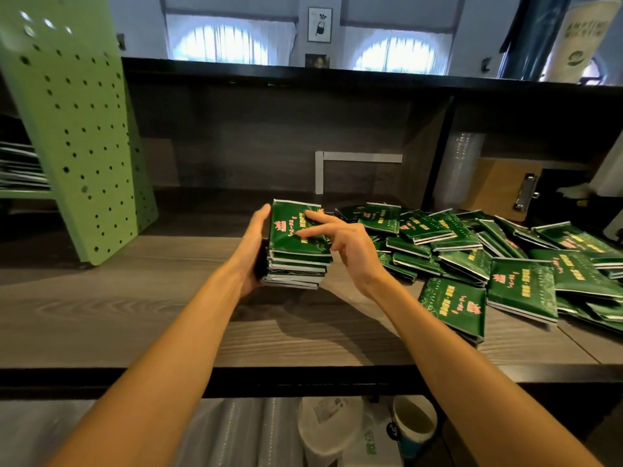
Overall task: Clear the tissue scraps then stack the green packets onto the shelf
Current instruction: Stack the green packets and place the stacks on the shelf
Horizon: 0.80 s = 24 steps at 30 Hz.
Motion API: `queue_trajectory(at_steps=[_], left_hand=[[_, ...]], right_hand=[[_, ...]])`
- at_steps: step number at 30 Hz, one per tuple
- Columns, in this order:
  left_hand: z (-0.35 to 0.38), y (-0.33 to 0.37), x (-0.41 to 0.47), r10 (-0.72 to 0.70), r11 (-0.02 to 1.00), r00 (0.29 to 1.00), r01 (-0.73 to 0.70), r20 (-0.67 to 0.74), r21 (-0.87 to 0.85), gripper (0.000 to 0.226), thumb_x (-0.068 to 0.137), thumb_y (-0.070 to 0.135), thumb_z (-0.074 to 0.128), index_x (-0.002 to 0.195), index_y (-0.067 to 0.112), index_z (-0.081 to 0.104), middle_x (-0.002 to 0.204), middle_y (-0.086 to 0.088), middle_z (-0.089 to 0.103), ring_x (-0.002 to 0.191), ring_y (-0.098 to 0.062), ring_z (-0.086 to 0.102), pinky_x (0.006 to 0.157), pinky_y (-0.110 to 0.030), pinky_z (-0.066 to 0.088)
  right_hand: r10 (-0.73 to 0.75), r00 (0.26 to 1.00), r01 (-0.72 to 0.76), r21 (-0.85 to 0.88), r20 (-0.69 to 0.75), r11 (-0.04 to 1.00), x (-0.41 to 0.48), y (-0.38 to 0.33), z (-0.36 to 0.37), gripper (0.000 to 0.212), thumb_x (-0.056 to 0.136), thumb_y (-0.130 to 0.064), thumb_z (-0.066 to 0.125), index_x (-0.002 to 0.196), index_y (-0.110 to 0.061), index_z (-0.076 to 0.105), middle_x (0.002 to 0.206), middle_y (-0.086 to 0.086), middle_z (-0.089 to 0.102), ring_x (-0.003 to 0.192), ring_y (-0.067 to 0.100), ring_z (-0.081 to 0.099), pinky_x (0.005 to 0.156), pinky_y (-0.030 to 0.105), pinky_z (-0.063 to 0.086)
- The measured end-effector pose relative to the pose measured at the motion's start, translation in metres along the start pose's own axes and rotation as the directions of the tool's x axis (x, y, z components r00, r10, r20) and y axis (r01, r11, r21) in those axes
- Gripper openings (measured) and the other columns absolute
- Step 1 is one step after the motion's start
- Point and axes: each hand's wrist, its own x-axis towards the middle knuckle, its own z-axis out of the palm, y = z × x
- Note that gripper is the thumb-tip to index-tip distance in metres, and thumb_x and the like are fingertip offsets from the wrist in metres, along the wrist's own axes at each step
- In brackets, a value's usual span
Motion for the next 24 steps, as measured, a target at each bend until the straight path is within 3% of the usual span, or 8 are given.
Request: queue_trajectory(at_steps=[3,5,8,10,14,17,21,24], left_hand=[[0.002,-0.001,-0.002,0.045,0.998,0.999,-0.045,0.015,0.033,0.041,0.087,0.043,0.054,0.113,0.013,0.064,0.100,-0.012,0.072,0.087,-0.024,0.070,0.082,-0.038,0.053],[0.003,-0.001,-0.002,0.070,0.995,0.998,-0.070,0.006,0.064,0.030,0.083,0.029,0.059,0.108,0.012,0.065,0.100,-0.010,0.072,0.086,-0.022,0.068,0.080,-0.036,0.053],[0.003,0.001,-0.003,0.145,0.986,0.989,-0.145,0.011,0.078,0.026,0.069,0.020,0.067,0.094,0.013,0.065,0.083,-0.003,0.072,0.074,-0.017,0.068,0.067,-0.028,0.055],[0.001,0.002,-0.001,0.235,0.967,0.972,-0.237,0.027,0.096,0.053,0.050,0.012,0.069,0.102,0.015,0.060,0.089,-0.002,0.071,0.082,-0.018,0.066,0.069,-0.031,0.054],[0.001,-0.001,-0.002,0.308,0.940,0.939,-0.325,0.154,0.102,0.071,0.048,-0.005,0.059,0.115,0.018,0.048,0.103,-0.006,0.063,0.096,-0.019,0.061,0.074,-0.030,0.050],[0.001,-0.002,-0.008,0.285,0.937,0.927,-0.323,0.242,0.131,0.082,0.052,-0.005,0.059,0.129,0.014,0.038,0.111,-0.008,0.061,0.099,-0.018,0.061,0.071,-0.026,0.053],[0.001,-0.004,-0.012,0.310,0.905,0.913,-0.369,0.267,0.210,0.102,0.048,0.021,0.077,0.136,0.024,0.026,0.122,-0.003,0.059,0.106,-0.014,0.063,0.082,-0.028,0.054],[0.003,-0.004,-0.012,0.394,0.853,0.898,-0.436,0.193,0.286,0.121,0.047,0.037,0.078,0.145,0.032,0.007,0.133,0.001,0.050,0.119,-0.014,0.054,0.099,-0.035,0.046]], right_hand=[[-0.002,0.999,0.006,0.081,-0.046,0.997,-0.001,-0.004,0.002,0.037,0.079,-0.008,0.038,0.089,-0.011,0.073,0.133,0.006,0.056,0.128,0.016,0.043,0.102,0.030,0.033],[0.026,0.990,-0.017,0.061,-0.139,0.998,0.000,-0.007,0.000,0.036,0.083,0.005,0.047,0.110,-0.009,0.065,0.137,0.004,0.050,0.131,0.017,0.040,0.099,0.027,0.032],[0.212,0.973,-0.204,0.086,-0.096,0.975,0.003,-0.004,-0.006,0.077,0.081,0.005,0.057,0.146,-0.022,0.025,0.152,0.005,0.025,0.140,0.022,0.025,0.112,0.035,0.026],[0.297,0.955,-0.295,0.133,0.006,0.946,0.004,-0.001,-0.010,0.090,0.080,0.008,0.056,0.149,-0.025,0.010,0.153,0.010,0.022,0.139,0.027,0.027,0.115,0.044,0.024],[0.266,0.956,-0.284,0.163,0.128,0.945,0.003,0.001,-0.013,0.083,0.076,0.022,0.045,0.145,-0.020,0.023,0.123,0.006,0.053,0.117,0.024,0.050,0.097,0.033,0.044],[0.253,0.954,-0.276,0.149,0.160,0.949,-0.001,0.005,-0.013,0.074,0.076,0.023,0.045,0.137,-0.017,0.031,0.109,0.000,0.058,0.105,0.017,0.055,0.087,0.027,0.047],[0.251,0.951,-0.279,0.150,0.182,0.948,-0.004,0.004,-0.013,0.063,0.076,0.016,0.051,0.130,-0.013,0.039,0.103,-0.001,0.062,0.097,0.012,0.058,0.081,0.023,0.047],[0.227,0.956,-0.261,0.180,0.186,0.949,-0.004,0.005,-0.012,0.077,0.062,0.003,0.059,0.134,-0.014,0.038,0.104,-0.001,0.065,0.099,0.013,0.061,0.082,0.025,0.048]])
